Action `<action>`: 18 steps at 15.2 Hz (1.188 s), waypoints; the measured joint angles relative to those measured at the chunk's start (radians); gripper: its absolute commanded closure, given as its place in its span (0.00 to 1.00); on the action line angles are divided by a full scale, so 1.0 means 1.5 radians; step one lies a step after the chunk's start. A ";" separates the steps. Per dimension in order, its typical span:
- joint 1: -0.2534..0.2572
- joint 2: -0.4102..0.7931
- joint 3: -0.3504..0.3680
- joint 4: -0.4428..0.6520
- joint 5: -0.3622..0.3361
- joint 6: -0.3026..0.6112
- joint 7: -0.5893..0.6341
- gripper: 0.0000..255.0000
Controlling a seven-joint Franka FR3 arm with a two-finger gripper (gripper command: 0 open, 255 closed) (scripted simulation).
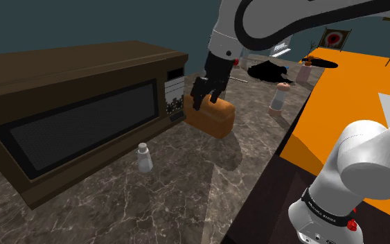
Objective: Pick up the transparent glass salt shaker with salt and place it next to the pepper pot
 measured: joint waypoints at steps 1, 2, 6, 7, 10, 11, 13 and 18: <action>0.003 0.016 0.010 -0.001 0.002 0.020 0.006 0.00; 0.006 0.042 0.021 0.004 0.003 0.044 0.014 0.00; 0.014 0.123 0.063 0.016 0.000 0.127 0.046 0.00; 0.014 0.142 0.072 0.023 -0.004 0.142 0.054 0.00; 0.018 0.211 0.105 0.044 -0.024 0.198 0.090 0.00; 0.018 0.235 0.116 0.054 -0.034 0.216 0.104 0.00; 0.019 0.284 0.134 0.067 -0.060 0.254 0.133 0.00; 0.029 0.389 0.159 0.124 -0.140 0.305 0.209 0.00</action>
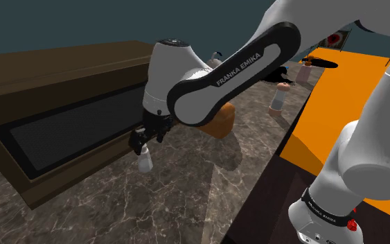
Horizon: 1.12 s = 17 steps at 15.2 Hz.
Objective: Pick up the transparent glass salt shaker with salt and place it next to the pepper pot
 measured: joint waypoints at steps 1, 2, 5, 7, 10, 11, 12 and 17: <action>0.001 0.010 0.000 0.000 -0.008 0.009 0.006 0.00; 0.002 0.022 -0.001 0.004 -0.017 0.017 0.012 0.00; 0.006 0.048 -0.004 0.005 -0.039 0.039 0.029 0.00; 0.009 0.066 -0.007 0.007 -0.054 0.053 0.039 0.00; 0.010 0.071 -0.008 0.008 -0.058 0.057 0.042 0.00; 0.010 0.071 -0.009 0.008 -0.058 0.057 0.042 0.00; 0.010 0.071 -0.009 0.008 -0.058 0.057 0.042 0.00; 0.010 0.071 -0.009 0.008 -0.058 0.057 0.042 1.00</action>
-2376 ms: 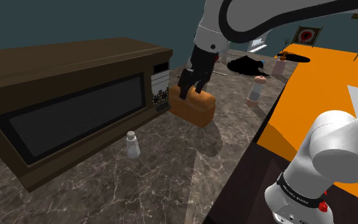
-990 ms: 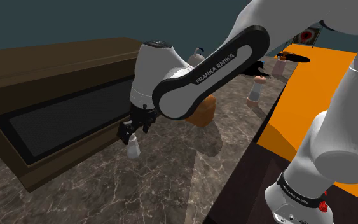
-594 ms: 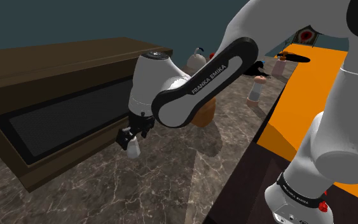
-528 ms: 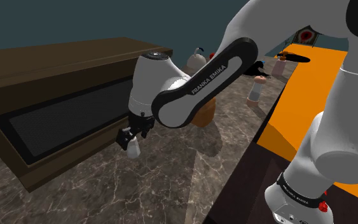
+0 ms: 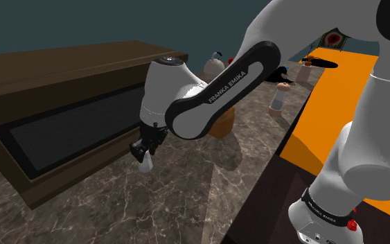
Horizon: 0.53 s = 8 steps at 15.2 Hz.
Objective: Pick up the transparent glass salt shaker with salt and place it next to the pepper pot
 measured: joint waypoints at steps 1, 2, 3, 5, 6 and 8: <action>0.000 0.000 0.000 0.000 0.000 0.000 0.000 1.00; 0.000 0.000 0.000 0.000 0.000 0.000 0.000 1.00; 0.000 0.000 0.000 0.000 0.000 0.000 0.000 1.00; 0.000 0.000 0.000 0.000 0.000 0.000 0.000 1.00; 0.000 0.000 0.000 0.000 0.000 0.000 0.000 1.00; -0.001 -0.003 0.001 0.001 0.003 -0.004 -0.002 1.00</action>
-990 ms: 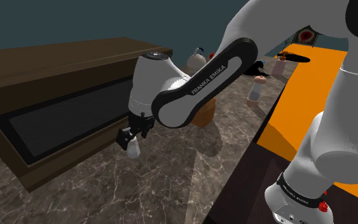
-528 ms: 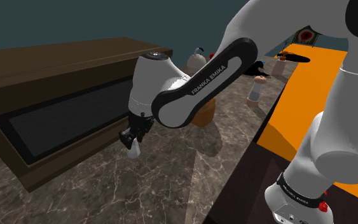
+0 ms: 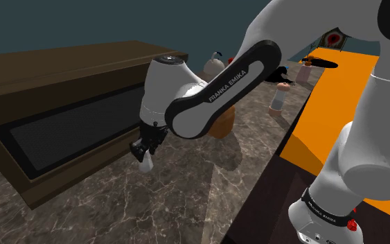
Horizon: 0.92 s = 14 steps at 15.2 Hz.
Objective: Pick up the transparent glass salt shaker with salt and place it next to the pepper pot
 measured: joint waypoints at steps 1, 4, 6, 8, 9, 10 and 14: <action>-0.001 -0.005 0.001 0.001 0.004 -0.006 -0.003 1.00; -0.004 -0.021 0.005 0.009 0.019 -0.029 -0.013 1.00; -0.006 -0.035 0.007 0.014 0.030 -0.046 -0.021 1.00; -0.006 -0.049 0.009 0.020 0.041 -0.064 -0.027 1.00; -0.007 -0.055 0.010 0.023 0.044 -0.073 -0.030 1.00; -0.008 -0.060 0.010 0.027 0.049 -0.081 -0.034 1.00; -0.009 -0.076 0.010 0.046 0.061 -0.114 -0.042 1.00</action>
